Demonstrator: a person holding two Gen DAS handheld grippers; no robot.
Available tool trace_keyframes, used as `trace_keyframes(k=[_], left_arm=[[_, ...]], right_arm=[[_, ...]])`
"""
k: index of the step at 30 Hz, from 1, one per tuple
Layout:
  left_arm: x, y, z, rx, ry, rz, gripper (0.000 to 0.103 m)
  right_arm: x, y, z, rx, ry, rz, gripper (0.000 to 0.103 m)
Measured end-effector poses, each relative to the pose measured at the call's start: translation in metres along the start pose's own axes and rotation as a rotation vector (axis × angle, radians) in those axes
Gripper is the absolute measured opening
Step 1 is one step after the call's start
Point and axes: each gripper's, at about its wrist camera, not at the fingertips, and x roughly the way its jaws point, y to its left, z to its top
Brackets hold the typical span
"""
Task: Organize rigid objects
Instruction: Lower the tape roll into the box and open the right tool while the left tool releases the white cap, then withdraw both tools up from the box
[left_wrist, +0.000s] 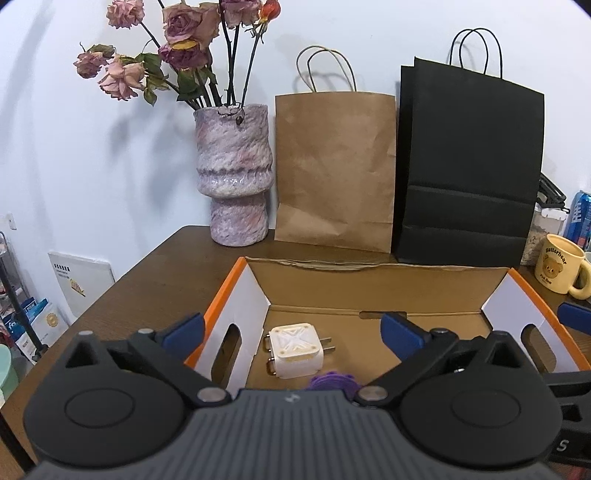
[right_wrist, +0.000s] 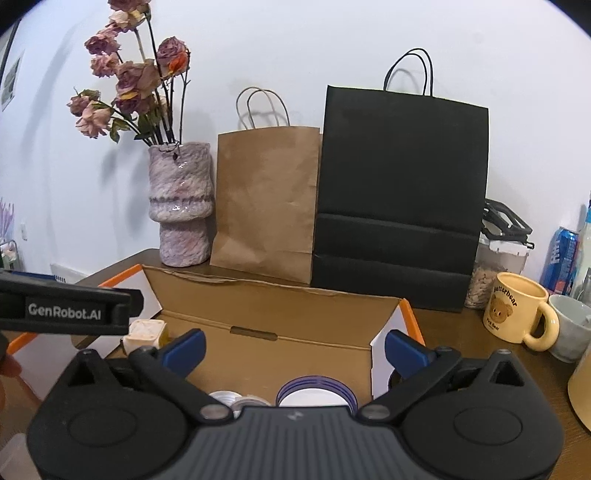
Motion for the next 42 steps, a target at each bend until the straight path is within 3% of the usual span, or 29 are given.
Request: trace_keyframes(k=[24,42], left_arm=[[-0.001,0.001,0.000,-0.004,0.003,-0.003,0.103],[-0.019,0.004,-0.003,-0.009,-0.009,-0.008,0.103]], right_arm=[[0.000,0.003,0.000,-0.006,0.001,0.001,0.103],[-0.024,-0.003,-0.005,0.018,-0.027,-0.004,0.103]])
